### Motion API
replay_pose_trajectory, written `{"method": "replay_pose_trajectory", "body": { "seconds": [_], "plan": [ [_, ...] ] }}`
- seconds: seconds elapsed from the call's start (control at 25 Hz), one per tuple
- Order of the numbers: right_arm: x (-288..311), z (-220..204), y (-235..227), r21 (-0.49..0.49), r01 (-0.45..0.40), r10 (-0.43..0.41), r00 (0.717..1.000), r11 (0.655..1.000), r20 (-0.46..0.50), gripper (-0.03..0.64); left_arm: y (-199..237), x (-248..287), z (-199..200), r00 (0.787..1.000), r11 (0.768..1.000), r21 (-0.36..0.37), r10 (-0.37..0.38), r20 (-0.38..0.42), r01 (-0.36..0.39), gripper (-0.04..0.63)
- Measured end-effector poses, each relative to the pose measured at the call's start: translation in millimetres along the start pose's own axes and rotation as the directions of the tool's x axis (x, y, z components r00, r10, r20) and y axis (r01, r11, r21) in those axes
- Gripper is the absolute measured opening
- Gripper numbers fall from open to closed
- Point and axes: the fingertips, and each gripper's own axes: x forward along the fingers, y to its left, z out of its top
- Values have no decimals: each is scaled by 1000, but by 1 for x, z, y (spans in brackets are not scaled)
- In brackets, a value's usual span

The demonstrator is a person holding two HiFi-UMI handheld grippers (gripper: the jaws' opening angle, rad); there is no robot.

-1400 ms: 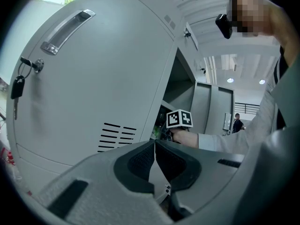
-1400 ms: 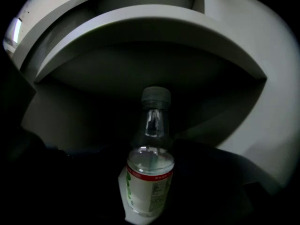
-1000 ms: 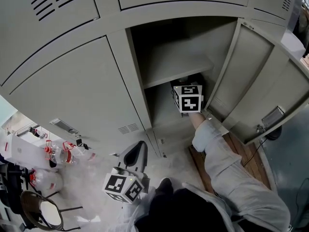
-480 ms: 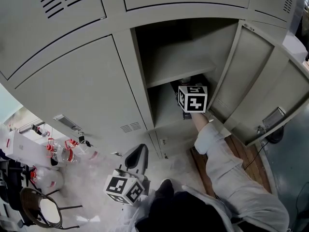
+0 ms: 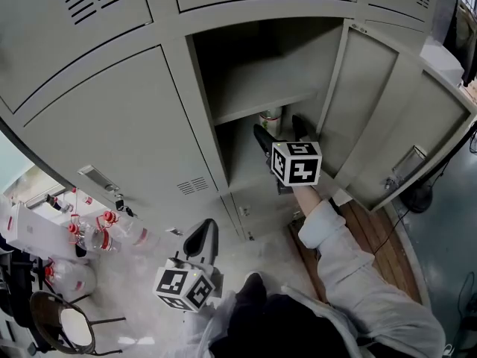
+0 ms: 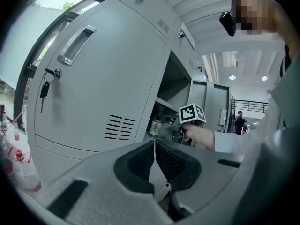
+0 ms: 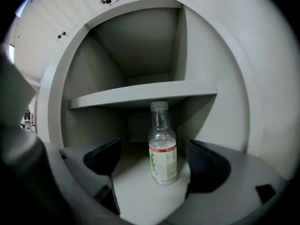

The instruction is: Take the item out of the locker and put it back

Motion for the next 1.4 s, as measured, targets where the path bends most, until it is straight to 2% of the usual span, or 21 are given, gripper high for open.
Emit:
{"method": "replay_pose_trajectory", "body": {
  "seconds": [0.2, 0.56, 0.72, 1.04, 1.16, 1.32, 1.4],
  "plan": [
    [-34, -3, 15, 9, -54, 54, 998, 999, -18, 425, -9, -12, -3, 1000, 1000, 17, 1, 11, -1, 14],
    [-108, -17, 31, 101, -133, 137, 990, 986, -26, 423, -26, -34, -8, 1000, 998, 65, 6, 14, -7, 15],
    [-145, -37, 43, 123, -172, 178, 984, 977, -34, 423, -32, -45, -10, 1000, 996, 89, 13, 21, -15, 14],
    [-205, -81, 54, 123, -193, 201, 978, 973, -55, 423, -52, -58, -28, 1000, 992, 124, -11, 16, 9, 15],
    [-223, -94, 57, 126, -199, 207, 977, 972, -55, 423, -57, -61, -37, 1000, 992, 124, -20, 7, 19, 14],
    [-253, -96, 60, 178, -217, 223, 975, 960, -14, 419, -60, -66, -47, 1000, 994, 101, -26, -12, 28, 14],
    [-269, -94, 62, 143, -215, 219, 976, 966, -12, 408, -62, -68, -49, 999, 996, 87, -34, -11, 35, 14]
  ]
}}
